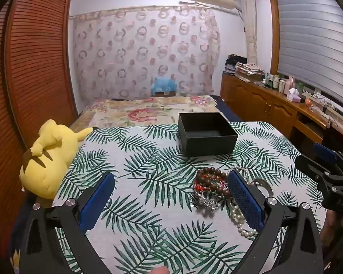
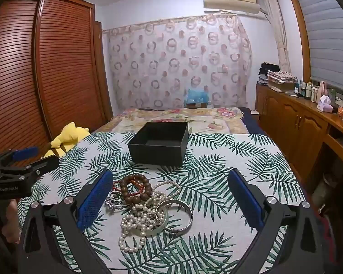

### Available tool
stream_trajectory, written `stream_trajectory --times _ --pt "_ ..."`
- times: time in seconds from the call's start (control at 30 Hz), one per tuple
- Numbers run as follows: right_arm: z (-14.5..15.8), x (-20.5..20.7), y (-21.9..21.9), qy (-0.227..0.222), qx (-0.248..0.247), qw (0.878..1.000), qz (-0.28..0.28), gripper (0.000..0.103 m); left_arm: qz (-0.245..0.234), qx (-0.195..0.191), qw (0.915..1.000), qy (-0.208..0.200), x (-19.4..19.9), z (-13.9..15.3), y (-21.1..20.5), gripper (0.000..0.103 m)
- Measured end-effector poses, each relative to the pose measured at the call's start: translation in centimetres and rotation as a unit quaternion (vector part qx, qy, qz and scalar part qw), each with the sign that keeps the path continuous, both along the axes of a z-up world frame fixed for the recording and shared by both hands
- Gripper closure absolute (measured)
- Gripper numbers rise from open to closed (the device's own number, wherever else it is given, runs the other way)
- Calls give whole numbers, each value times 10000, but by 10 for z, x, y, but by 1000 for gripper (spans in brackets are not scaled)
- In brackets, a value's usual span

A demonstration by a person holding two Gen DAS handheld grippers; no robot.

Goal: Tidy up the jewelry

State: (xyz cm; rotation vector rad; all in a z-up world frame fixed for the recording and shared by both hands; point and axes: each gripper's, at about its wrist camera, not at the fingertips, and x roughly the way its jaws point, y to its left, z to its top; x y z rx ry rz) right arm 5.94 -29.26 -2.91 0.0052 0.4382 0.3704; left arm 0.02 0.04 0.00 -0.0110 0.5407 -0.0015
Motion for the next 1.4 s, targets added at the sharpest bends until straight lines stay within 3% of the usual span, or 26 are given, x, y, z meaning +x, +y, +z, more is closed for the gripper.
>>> stream_trajectory --times 1.4 --pt "-2 0 1 -13 29 10000 -1 3 20 59 10000 -71 -1 6 1 7"
